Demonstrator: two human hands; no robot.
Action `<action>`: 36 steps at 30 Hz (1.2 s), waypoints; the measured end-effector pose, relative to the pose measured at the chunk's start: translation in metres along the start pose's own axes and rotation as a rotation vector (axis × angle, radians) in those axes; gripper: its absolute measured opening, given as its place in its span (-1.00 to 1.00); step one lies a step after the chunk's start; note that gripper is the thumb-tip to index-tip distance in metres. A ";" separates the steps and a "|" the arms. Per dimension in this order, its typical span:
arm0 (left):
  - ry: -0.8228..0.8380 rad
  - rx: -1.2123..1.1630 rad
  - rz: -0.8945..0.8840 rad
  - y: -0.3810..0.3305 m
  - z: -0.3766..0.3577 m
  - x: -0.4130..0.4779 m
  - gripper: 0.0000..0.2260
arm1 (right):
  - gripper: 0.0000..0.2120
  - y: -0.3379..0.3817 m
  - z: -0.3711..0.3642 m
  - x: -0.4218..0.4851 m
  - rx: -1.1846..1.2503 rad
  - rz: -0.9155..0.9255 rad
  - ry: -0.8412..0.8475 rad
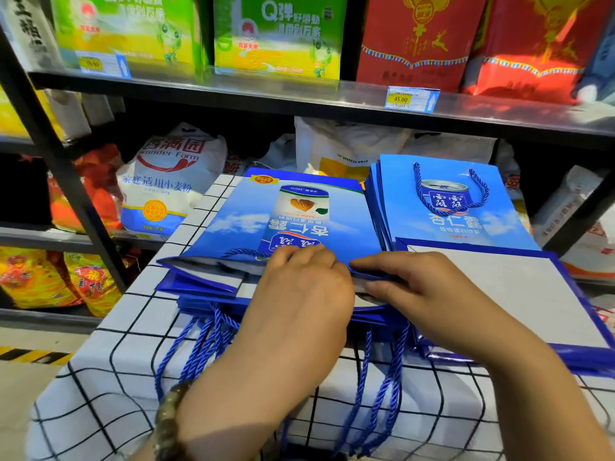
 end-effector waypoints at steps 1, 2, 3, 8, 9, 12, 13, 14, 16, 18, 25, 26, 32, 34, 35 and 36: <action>0.007 -0.011 -0.021 0.000 0.001 -0.001 -0.74 | -0.73 -0.002 0.000 0.001 0.007 -0.007 -0.003; 0.010 -0.015 -0.030 0.001 0.001 -0.002 -0.73 | -0.73 -0.005 0.000 0.001 0.014 -0.018 0.000; 0.022 -0.020 -0.038 0.003 0.001 -0.003 -0.72 | -0.74 -0.007 0.000 0.001 0.010 -0.024 0.003; 0.062 -0.124 -0.010 0.016 0.000 -0.016 -0.77 | -0.72 -0.005 0.002 -0.002 0.251 -0.064 0.071; 0.070 -0.182 0.039 0.021 0.002 -0.017 -0.71 | -0.76 -0.006 0.001 0.000 0.252 -0.080 0.073; 0.081 -0.340 0.171 0.031 0.001 -0.020 -0.62 | -0.78 -0.005 -0.003 0.008 0.058 -0.051 0.043; 0.079 -0.366 0.193 0.033 -0.001 -0.022 -0.61 | -0.79 -0.003 -0.003 0.009 0.033 -0.044 0.041; 0.061 -0.366 0.194 0.033 -0.001 -0.023 -0.60 | -0.84 -0.002 -0.004 0.010 0.021 -0.040 0.042; 0.049 -0.374 0.210 0.035 0.000 -0.025 -0.59 | -0.92 -0.001 -0.003 0.011 -0.005 -0.028 0.012; 0.060 -0.415 0.232 0.036 -0.003 -0.029 -0.61 | -0.91 -0.005 0.003 0.012 0.007 -0.052 -0.067; 0.130 -0.409 0.236 0.038 -0.006 -0.026 -0.78 | -0.80 -0.009 0.006 0.010 0.101 -0.082 -0.153; 0.150 -0.408 0.226 0.039 -0.006 -0.024 -0.78 | -0.83 -0.008 0.008 0.008 0.101 -0.059 -0.187; 0.123 -0.344 0.158 0.043 0.001 -0.017 -0.64 | -0.66 0.016 0.011 -0.013 0.051 0.131 -0.205; 0.060 -0.370 0.156 0.042 0.003 -0.016 -0.53 | -0.64 0.019 0.000 -0.013 -0.069 0.146 -0.114; 0.051 -0.378 0.154 0.042 0.003 -0.017 -0.53 | -0.68 0.019 -0.003 -0.011 -0.103 0.137 -0.070; 0.051 -0.380 0.143 0.041 0.003 -0.017 -0.55 | -0.70 0.018 -0.004 -0.009 -0.101 0.123 -0.041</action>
Point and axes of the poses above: each hand's wrist, its own x-axis towards the middle knuckle, its own z-axis out of the back of the hand, y = z × x, the point moved 9 cm from there along x, towards the middle knuckle, and after that the axes turned 14 degrees about -z, right-handed, at the moved point
